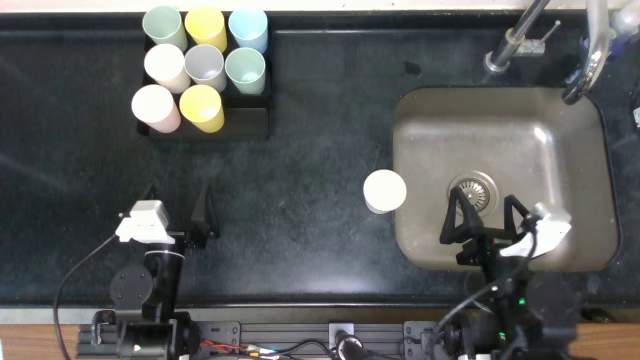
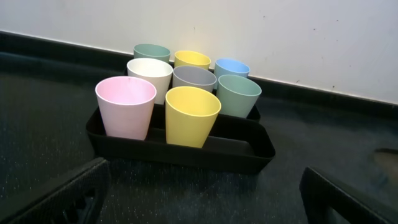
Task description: Store Cups
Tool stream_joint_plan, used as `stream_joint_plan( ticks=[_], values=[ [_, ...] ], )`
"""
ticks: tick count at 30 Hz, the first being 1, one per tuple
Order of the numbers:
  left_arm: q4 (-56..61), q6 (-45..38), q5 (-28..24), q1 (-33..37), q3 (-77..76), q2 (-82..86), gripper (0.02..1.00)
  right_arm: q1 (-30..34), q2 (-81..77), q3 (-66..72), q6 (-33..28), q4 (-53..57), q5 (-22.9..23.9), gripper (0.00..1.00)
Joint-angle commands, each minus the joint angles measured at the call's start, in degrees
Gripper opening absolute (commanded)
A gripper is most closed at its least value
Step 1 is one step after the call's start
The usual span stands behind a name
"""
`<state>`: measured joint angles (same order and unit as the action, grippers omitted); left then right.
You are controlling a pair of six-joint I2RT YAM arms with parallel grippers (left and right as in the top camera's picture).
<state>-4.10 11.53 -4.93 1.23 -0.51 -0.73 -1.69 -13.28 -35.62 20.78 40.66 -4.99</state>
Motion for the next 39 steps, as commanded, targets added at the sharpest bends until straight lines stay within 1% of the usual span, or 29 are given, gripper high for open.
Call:
stream_joint_plan(
  ticks=[1, 4, 8, 9, 13, 15, 16, 19, 23, 24, 25, 26, 27, 28, 29, 32, 35, 36, 37, 39],
  values=[
    [-0.3, -1.2, 0.3, 0.4, 0.0, 0.6, 1.0, -2.1, -9.4, -10.5, 1.7, 5.6, -8.8, 0.998],
    [-0.3, -1.2, 0.3, 0.4, 0.0, 0.6, 1.0, -5.7, -18.0, -16.0, 0.1, 10.6, -14.1, 0.996],
    [-0.3, -1.2, 0.3, 0.4, 0.0, 0.6, 0.998, -11.7, -27.6, -20.7, -0.2, 12.8, -17.0, 0.998],
    [-0.3, -1.2, 0.3, 0.4, 0.0, 0.6, 1.0, -12.7, -29.6, -21.4, -0.2, 12.9, -18.4, 0.998],
    [-0.3, -1.2, 0.3, 0.4, 0.0, 0.6, 1.0, -14.6, -34.4, -22.4, -0.2, 12.0, -26.3, 0.998],
    [-0.3, -1.2, 0.3, 0.4, 0.0, 0.6, 0.998, -14.7, -35.7, -22.4, -0.2, 11.0, -28.6, 0.998],
    [-0.3, -1.2, 0.3, 0.4, 0.0, 0.6, 1.0, -14.7, -36.2, -22.4, -0.2, 10.5, -28.5, 0.998],
    [-0.3, -1.2, 0.3, 0.4, 0.0, 0.6, 1.0, -14.7, -36.9, -22.4, -0.2, 10.3, -25.4, 0.998],
    [-0.3, -1.2, 0.3, 0.4, 0.0, 0.6, 1.0, -14.7, -36.9, -22.4, 1.1, 10.4, -25.2, 0.998],
    [-0.3, -1.2, 0.3, 0.4, 0.0, 0.6, 0.998, -14.7, -36.9, -22.4, 1.0, 10.3, -24.1, 0.998],
    [-0.3, -1.2, 0.3, 0.4, 0.0, 0.6, 1.0, -14.7, -36.9, -22.4, 1.0, 10.3, -22.9, 0.866],
    [-0.3, -1.2, 0.3, 0.4, 0.0, 0.6, 1.0, -14.7, -36.9, -22.4, 1.1, 10.6, -20.6, 0.744],
    [-0.3, -1.2, 0.3, 0.4, 0.0, 0.6, 1.0, -14.7, -36.9, -22.4, 1.1, 11.1, -19.4, 0.761],
    [-0.3, -1.2, 0.3, 0.4, 0.0, 0.6, 1.0, -14.7, -36.8, -22.4, 1.1, 11.6, -19.1, 0.93],
    [-0.3, -1.2, 0.3, 0.4, 0.0, 0.6, 1.0, -14.7, -36.8, -22.4, 1.1, 12.2, -19.1, 0.998],
    [-0.3, -1.2, 0.3, 0.4, 0.0, 0.6, 1.0, -14.7, -36.9, -22.4, 1.0, 13.6, -18.7, 0.998],
    [-0.3, -1.2, 0.3, 0.4, 0.0, 0.6, 1.0, -14.7, -36.9, -22.4, 0.9, 14.4, -16.5, 0.996],
    [-0.3, -1.2, 0.3, 0.4, 0.0, 0.6, 1.0, -14.7, -36.9, -22.4, 1.0, 15.0, -14.8, 0.998],
    [-0.3, -1.2, 0.3, 0.4, 0.0, 0.6, 1.0, -14.7, -36.9, -22.4, 1.6, 16.1, -12.0, 0.998],
    [-0.3, -1.2, 0.3, 0.4, 0.0, 0.6, 1.0, -14.7, -36.9, -22.4, 4.9, 18.2, -5.4, 0.998]
  ],
)
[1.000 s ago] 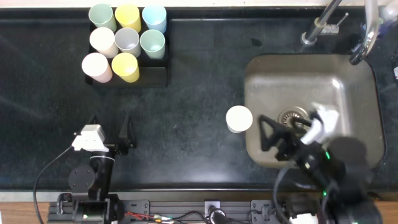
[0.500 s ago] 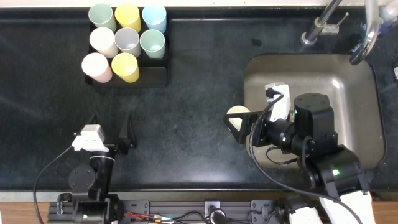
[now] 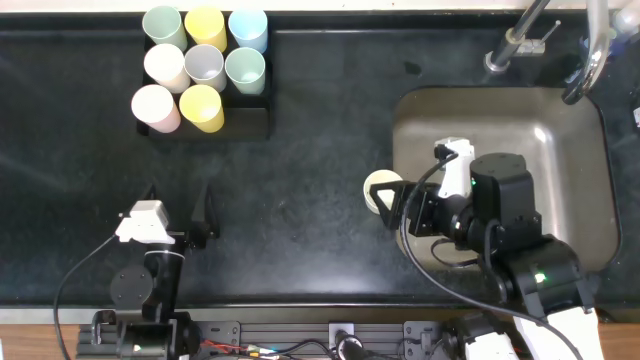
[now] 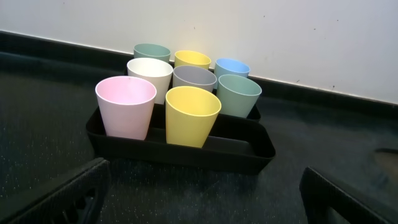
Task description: Store Cups
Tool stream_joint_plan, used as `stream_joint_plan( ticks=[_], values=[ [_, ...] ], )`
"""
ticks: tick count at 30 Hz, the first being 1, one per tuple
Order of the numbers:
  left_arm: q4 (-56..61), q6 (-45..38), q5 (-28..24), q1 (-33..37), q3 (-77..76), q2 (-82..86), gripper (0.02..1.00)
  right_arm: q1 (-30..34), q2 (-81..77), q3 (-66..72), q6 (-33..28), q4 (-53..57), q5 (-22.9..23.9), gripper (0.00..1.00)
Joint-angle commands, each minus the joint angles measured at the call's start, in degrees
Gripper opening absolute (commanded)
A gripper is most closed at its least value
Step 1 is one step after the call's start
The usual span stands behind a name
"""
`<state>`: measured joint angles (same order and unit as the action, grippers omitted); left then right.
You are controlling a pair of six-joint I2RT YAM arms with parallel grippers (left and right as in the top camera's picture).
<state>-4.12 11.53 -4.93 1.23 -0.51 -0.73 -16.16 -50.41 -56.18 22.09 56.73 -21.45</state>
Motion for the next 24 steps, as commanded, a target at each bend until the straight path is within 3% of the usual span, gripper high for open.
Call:
stream_joint_plan(
  ticks=[1, 3, 7, 24],
  values=[
    [-0.3, -1.2, 0.3, 0.4, 0.0, 0.6, 0.998, -0.2, 0.3, -1.8, 6.1, 3.6, 15.4, 1.0],
    [-0.3, -1.2, 0.3, 0.4, 0.0, 0.6, 1.0, -0.2, 0.0, -1.8, 7.7, 5.3, 19.2, 0.998],
    [-0.3, -1.2, 0.3, 0.4, 0.0, 0.6, 1.0, -0.3, -3.5, -1.9, 10.3, 5.3, 20.1, 0.996],
    [-0.3, -1.2, 0.3, 0.4, 0.0, 0.6, 1.0, -1.5, -24.7, -7.9, 12.4, 6.9, 16.7, 0.998]
  ],
)
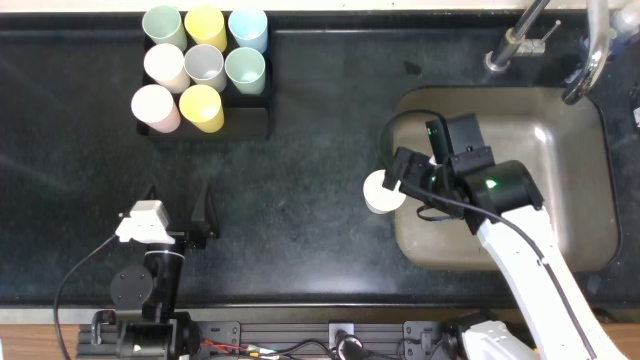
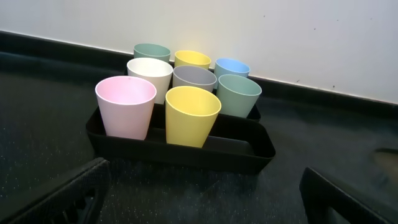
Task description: Store Cups
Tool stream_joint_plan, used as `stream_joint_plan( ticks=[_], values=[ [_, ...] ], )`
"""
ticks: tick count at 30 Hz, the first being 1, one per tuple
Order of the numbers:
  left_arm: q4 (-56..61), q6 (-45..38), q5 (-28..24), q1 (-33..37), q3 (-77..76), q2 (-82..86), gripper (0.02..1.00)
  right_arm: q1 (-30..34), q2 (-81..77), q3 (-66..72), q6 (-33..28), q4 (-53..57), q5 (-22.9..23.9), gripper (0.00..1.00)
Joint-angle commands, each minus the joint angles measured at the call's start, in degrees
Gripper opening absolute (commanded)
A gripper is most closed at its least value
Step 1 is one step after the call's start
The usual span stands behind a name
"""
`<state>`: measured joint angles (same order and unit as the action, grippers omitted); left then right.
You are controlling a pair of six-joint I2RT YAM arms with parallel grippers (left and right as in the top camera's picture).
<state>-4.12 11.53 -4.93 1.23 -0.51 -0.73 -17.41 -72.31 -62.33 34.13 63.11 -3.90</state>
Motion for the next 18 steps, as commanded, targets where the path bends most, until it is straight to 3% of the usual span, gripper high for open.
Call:
stream_joint_plan(
  ticks=[1, 6, 18],
  values=[
    [-0.3, -1.2, 0.3, 0.4, 0.0, 0.6, 1.0, -0.3, -3.7, -1.7, -0.2, 0.5, -1.6, 0.998],
    [-0.3, -1.2, 0.3, 0.4, 0.0, 0.6, 1.0, -0.3, -6.9, -1.7, -2.9, 0.1, -3.0, 0.998],
    [-0.3, -1.2, 0.3, 0.4, 0.0, 0.6, 1.0, -0.3, -7.1, -1.4, -2.6, 2.3, -3.1, 0.993]
  ],
)
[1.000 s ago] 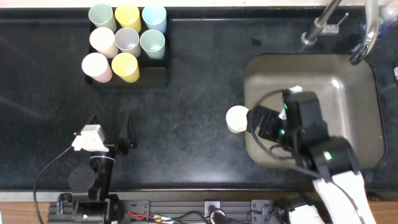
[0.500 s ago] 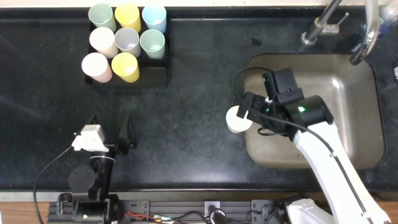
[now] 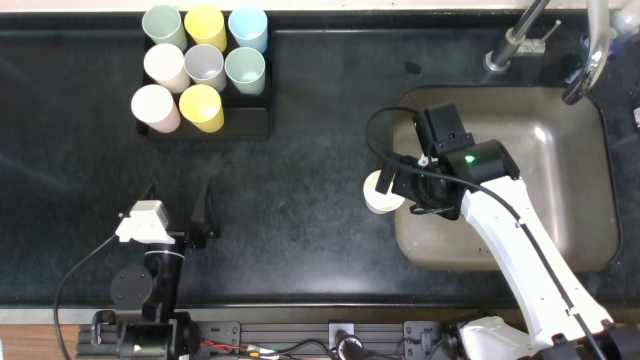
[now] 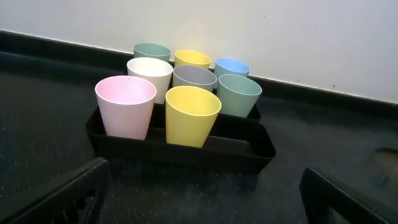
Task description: Store Cups
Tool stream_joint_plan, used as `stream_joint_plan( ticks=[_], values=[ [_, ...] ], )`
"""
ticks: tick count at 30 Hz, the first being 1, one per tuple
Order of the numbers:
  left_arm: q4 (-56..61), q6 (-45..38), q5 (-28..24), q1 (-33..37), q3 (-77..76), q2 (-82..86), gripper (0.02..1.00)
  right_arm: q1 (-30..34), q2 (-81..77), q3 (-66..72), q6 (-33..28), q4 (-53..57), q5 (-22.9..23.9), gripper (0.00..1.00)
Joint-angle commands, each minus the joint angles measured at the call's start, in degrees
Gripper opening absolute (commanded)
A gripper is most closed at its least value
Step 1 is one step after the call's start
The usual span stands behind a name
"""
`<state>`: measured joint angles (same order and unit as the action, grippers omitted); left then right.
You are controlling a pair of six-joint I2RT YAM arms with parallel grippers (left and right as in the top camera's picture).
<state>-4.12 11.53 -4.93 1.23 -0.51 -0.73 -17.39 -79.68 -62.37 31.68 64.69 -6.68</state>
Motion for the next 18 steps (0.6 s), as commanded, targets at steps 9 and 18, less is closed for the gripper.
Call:
stream_joint_plan(
  ticks=[9, 18],
  values=[
    [-0.3, -1.2, 0.3, 0.4, 0.0, 0.6, 1.0, -0.7, 0.3, 1.8, -0.3, 0.7, 2.3, 0.993],
    [-0.3, -1.2, 0.3, 0.4, 0.0, 0.6, 1.0, -0.7, 0.3, 4.9, -1.0, -4.2, 2.3, 0.998]
  ],
)
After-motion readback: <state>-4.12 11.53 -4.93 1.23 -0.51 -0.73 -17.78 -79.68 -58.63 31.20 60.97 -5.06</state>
